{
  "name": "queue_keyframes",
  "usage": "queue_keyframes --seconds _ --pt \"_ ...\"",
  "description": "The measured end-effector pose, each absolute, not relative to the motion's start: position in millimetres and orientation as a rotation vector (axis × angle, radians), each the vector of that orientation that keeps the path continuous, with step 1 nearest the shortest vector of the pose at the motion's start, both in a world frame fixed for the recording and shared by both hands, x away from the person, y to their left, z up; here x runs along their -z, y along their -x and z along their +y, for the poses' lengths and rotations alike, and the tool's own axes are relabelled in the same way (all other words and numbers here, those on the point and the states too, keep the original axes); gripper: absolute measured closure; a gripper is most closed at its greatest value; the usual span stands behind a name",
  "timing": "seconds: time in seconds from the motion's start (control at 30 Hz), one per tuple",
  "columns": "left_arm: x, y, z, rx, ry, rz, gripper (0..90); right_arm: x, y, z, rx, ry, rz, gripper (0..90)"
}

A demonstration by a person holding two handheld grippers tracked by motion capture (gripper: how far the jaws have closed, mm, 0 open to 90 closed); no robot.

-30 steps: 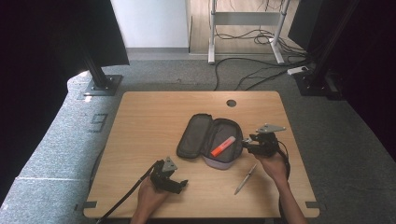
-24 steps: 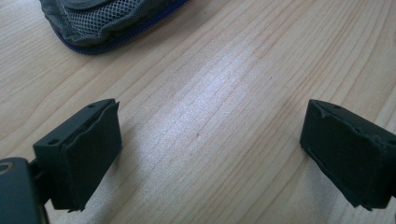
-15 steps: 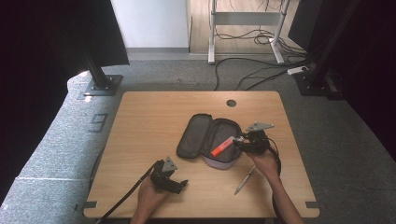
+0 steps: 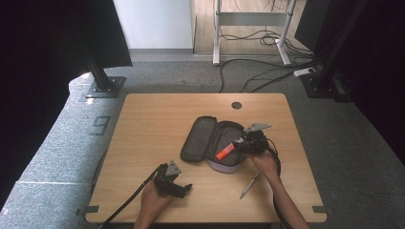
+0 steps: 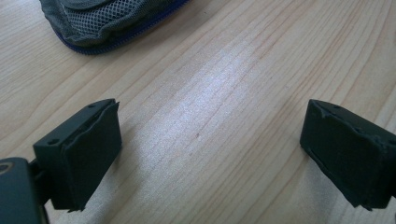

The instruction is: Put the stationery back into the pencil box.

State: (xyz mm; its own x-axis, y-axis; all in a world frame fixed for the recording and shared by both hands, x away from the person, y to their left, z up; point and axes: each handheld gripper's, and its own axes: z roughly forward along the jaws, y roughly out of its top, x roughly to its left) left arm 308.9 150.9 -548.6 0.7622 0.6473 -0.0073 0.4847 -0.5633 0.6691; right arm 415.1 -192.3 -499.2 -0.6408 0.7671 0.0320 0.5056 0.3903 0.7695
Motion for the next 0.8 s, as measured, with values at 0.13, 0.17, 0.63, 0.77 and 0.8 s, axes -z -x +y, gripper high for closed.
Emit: queue_keyframes --seconds 0.13,0.17,0.63,0.77,0.8 --pt "548.6 -308.9 150.9 -0.314 -2.283 0.842 4.9 501.1 -418.7 -186.6 -1.107 -1.102 2.335 45.5" --pt "548.6 -308.8 150.9 -0.314 -2.282 0.842 4.9 501.8 -420.1 -183.8 -1.102 -1.092 2.34 45.5" --pt "548.6 -308.8 150.9 -0.314 -2.282 0.842 4.9 508.8 -432.1 -163.3 -1.055 -1.056 2.395 45.4" --pt "548.6 -308.9 150.9 -0.314 -2.283 0.842 4.9 511.3 -434.1 -158.8 -1.039 -1.055 2.408 45.5" --pt "548.6 -308.9 150.9 -0.314 -2.282 0.842 4.9 511.3 -434.1 -158.8 -1.039 -1.055 2.408 45.5"
